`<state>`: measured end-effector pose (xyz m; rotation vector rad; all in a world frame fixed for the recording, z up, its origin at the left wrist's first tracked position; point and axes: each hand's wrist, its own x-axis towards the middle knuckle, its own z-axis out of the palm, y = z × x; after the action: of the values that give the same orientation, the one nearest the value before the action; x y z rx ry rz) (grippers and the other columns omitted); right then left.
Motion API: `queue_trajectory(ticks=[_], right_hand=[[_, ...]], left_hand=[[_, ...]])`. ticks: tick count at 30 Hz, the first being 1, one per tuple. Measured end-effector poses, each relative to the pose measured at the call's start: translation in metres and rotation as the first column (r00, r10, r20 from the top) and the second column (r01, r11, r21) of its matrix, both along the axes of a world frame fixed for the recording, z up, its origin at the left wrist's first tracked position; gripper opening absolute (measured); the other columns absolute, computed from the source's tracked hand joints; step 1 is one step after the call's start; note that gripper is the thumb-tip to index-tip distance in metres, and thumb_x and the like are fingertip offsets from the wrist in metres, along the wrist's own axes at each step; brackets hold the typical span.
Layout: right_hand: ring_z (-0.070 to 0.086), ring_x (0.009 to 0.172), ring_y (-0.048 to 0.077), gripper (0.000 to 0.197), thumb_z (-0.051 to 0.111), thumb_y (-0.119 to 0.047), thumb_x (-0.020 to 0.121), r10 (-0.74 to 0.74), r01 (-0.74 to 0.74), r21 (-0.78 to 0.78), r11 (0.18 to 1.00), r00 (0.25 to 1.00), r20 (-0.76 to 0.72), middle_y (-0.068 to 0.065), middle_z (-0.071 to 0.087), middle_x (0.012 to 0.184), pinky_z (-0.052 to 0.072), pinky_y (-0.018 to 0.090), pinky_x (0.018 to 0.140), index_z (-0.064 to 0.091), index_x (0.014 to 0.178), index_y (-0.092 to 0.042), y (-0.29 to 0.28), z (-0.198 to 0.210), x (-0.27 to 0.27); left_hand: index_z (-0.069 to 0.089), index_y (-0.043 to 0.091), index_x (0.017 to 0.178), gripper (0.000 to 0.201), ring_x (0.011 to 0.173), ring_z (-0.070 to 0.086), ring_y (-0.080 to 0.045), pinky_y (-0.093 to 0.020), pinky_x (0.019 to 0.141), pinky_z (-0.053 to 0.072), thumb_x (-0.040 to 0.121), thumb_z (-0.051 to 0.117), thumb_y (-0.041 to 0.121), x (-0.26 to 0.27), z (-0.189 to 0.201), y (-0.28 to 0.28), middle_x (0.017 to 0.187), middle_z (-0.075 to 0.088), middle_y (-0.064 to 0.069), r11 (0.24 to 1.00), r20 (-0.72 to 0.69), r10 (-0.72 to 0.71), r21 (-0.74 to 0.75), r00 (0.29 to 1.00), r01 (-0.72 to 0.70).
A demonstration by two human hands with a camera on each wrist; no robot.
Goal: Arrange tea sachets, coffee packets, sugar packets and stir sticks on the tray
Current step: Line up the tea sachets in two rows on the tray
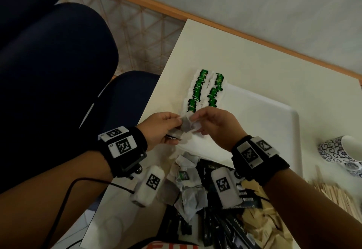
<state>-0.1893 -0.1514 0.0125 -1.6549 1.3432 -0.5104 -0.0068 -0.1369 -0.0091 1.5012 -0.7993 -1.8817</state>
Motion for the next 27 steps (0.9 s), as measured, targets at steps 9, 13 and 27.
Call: queue_trajectory(ticks=[9,13,27], right_hand=[[0.068,0.093,0.022,0.032,0.058,0.001,0.086,0.082,-0.19,-0.287,0.939,0.933,-0.349,0.003,0.073,0.104,0.05,0.027,0.087,0.074,0.105,-0.019,-0.001,0.003,-0.009],[0.063,0.084,0.019,0.023,0.062,-0.014,0.088,0.124,-0.277,-0.334,0.901,0.902,-0.413,-0.003,0.067,0.091,0.053,0.038,0.071,0.075,0.1,-0.029,-0.001,-0.005,-0.009],[0.059,0.106,0.019,0.035,0.05,-0.017,0.094,0.249,-0.296,0.006,0.955,0.792,-0.557,-0.002,0.065,0.115,0.043,0.026,0.085,0.057,0.125,-0.031,-0.035,-0.014,0.023]], left_hand=[[0.059,0.012,0.095,0.028,0.078,0.059,-0.014,-0.021,0.064,0.057,0.089,0.048,-0.013,0.011,-0.006,-0.004,0.097,0.058,-0.005,0.993,0.016,0.11,-0.051,0.994,-0.109],[0.061,0.013,0.095,0.025,0.086,0.059,-0.014,-0.02,0.074,0.056,0.088,0.056,-0.011,0.019,-0.005,-0.007,0.097,0.059,-0.004,0.989,0.011,0.121,-0.092,0.993,-0.12],[0.064,0.011,0.103,0.019,0.076,0.065,-0.019,-0.026,0.065,0.059,0.095,0.05,0.0,0.032,-0.002,-0.013,0.093,0.067,-0.01,0.98,-0.065,0.189,-0.046,0.98,-0.192]])
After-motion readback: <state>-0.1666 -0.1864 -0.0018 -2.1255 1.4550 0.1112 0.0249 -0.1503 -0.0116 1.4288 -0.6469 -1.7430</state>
